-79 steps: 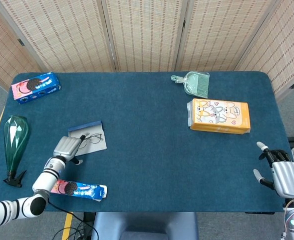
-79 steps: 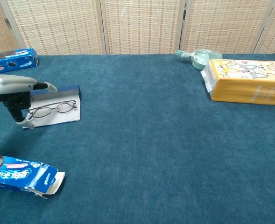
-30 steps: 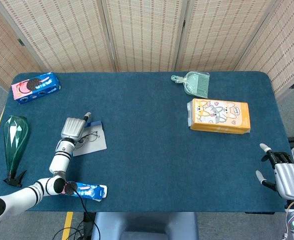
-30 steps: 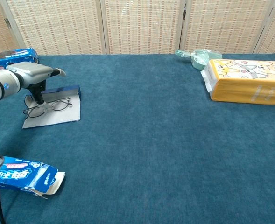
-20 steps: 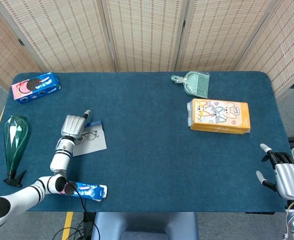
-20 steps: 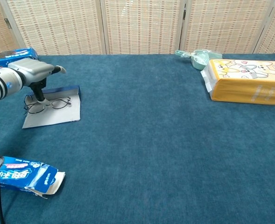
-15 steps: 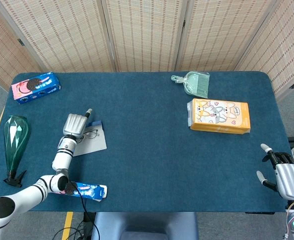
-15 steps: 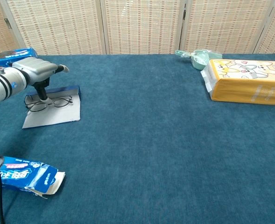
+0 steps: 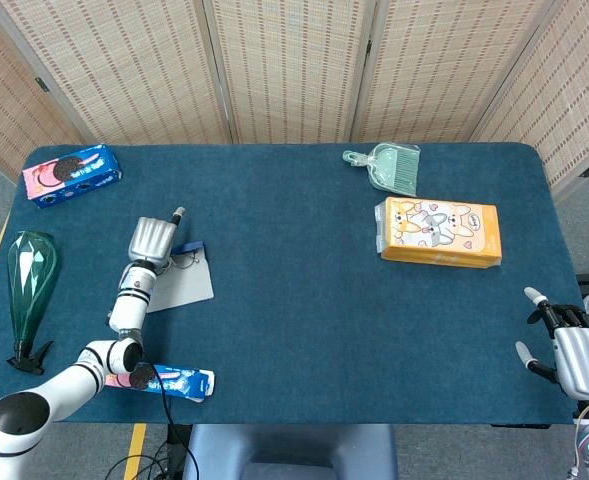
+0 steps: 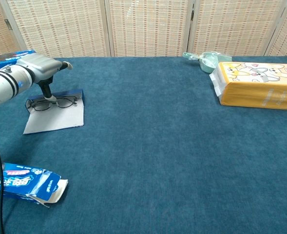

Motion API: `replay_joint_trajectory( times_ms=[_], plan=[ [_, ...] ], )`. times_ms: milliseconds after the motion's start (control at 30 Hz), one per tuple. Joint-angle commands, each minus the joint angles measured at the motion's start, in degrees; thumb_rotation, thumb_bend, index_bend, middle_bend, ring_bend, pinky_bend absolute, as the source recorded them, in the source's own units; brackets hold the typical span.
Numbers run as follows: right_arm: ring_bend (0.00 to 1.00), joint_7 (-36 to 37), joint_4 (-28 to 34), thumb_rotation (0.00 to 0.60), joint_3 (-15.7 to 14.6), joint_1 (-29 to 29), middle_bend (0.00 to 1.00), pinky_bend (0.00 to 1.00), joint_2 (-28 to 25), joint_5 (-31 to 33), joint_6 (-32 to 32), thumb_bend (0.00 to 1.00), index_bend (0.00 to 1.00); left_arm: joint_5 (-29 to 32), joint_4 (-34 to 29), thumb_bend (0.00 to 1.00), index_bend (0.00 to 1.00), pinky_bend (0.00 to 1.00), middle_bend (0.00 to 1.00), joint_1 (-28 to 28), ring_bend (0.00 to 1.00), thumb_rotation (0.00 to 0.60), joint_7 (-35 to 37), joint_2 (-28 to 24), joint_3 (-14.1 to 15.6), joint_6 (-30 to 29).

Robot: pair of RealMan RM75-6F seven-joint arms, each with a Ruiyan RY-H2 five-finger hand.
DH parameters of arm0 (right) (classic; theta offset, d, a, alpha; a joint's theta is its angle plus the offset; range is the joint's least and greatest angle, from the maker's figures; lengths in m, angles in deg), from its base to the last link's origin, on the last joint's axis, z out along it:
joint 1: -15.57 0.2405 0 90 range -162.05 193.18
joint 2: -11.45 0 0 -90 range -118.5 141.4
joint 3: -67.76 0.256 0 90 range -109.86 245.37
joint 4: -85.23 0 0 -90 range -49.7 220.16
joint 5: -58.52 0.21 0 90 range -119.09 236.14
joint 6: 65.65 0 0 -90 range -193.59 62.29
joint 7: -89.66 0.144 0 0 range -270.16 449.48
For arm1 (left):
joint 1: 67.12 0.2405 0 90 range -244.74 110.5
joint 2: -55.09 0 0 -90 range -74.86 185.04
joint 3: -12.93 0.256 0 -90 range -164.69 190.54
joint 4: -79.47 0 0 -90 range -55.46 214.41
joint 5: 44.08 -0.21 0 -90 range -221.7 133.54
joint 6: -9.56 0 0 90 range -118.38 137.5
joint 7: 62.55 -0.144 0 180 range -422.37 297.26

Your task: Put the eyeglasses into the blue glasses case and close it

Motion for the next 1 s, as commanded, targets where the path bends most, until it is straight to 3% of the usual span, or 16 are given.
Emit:
replay_joint_trajectory(
  times_ms=[33,600,767,1000],
  plan=[
    [0.32,0.0,0.0,0.6,0.0,0.0,0.43,0.22,0.0,0.0,0.0,0.3,0.12,0.0,0.5,0.22,0.12,1.0,1.0,0.2,0.98,0.6,0.2,0.2,-0.6,0.5],
    [0.32,0.4,0.0,0.6,0.0,0.1,0.43,0.22,-0.1,-0.8,-0.3,0.3,0.12,0.9,-15.2,0.22,0.1,1.0,1.0,4.1,0.97,0.6,0.8,-7.1,-3.0,-4.2],
    [0.32,0.4,0.0,0.6,-0.1,-0.1,0.43,0.22,-0.1,-0.6,-0.4,0.3,0.12,2.0,-15.1,0.22,0.1,1.0,1.0,4.3,0.97,0.6,0.7,-8.0,-3.9,-5.0],
    [0.32,0.0,0.1,0.6,-0.1,0.2,0.43,0.22,0.1,-0.6,0.1,0.3,0.12,3.9,-9.3,0.22,0.1,1.0,1.0,4.3,0.97,0.6,0.8,-5.9,-4.1,-3.1]
  ],
)
